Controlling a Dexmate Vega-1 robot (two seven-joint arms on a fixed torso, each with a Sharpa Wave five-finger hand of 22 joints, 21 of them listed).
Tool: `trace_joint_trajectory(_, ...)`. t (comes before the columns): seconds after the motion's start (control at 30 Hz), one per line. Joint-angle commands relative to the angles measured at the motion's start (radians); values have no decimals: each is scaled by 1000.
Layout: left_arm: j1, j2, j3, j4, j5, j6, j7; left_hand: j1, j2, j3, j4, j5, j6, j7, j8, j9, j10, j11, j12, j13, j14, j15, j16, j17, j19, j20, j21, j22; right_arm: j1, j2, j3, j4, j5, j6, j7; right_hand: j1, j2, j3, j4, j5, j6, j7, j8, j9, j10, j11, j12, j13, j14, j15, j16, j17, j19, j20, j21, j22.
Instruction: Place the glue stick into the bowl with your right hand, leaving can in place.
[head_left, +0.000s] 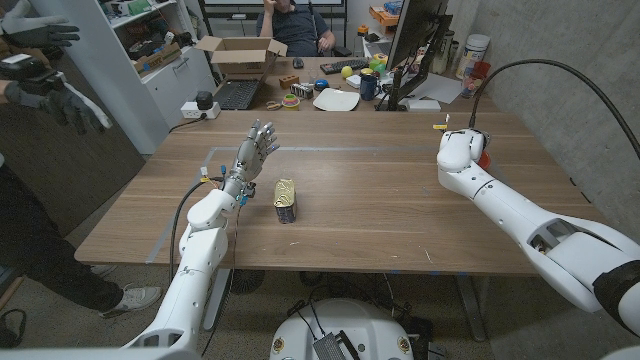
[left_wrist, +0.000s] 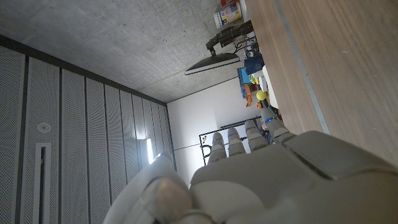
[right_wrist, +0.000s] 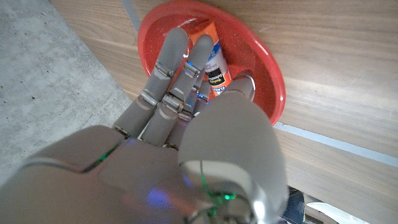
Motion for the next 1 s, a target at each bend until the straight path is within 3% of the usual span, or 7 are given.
trace_joint_trajectory(0.03,4,2,1,-6,2,2,6,1,11,-3,-2,6,2,0,3,1,-3,2,4,5,-2,7,-2,4,-3,5,-4,2,-8,-3,8,-20,-3,4,-17,-1,-14,-6,3,9,-11,2,1,-4,-8,-3,-7,-2,-9,-3,-7,-3,-1,-75,4,4)
trace_joint_trajectory(0.2,5,3,4,-8,5,4,9,1,11,-4,-2,7,0,0,3,1,-6,3,3,5,-3,8,-3,3,-4,4,-5,2,-25,-6,27,-57,3,15,-53,-12,-13,-3,15,13,-17,2,4,-13,-8,1,-14,-10,-25,-3,-28,-23,-3,-75,-2,8)
trace_joint_trajectory(0.3,5,4,6,-9,6,5,8,2,11,-6,-2,7,1,-1,3,1,-6,2,3,5,-3,7,-3,3,-4,5,-7,2,-34,-9,37,-78,3,24,-64,-26,9,2,30,18,-18,4,7,-20,-6,0,-18,-17,-43,-4,-48,-41,-3,-76,-16,7)
trace_joint_trajectory(1.0,2,7,7,-4,1,-4,3,3,13,-12,-2,9,-2,1,2,1,-10,6,2,5,-5,9,-3,4,-6,4,-12,2,-51,4,65,-148,-61,50,-81,-66,-4,-7,42,22,-39,13,8,-40,-21,10,-38,-34,-71,-4,-81,-80,-3,-75,-36,14)
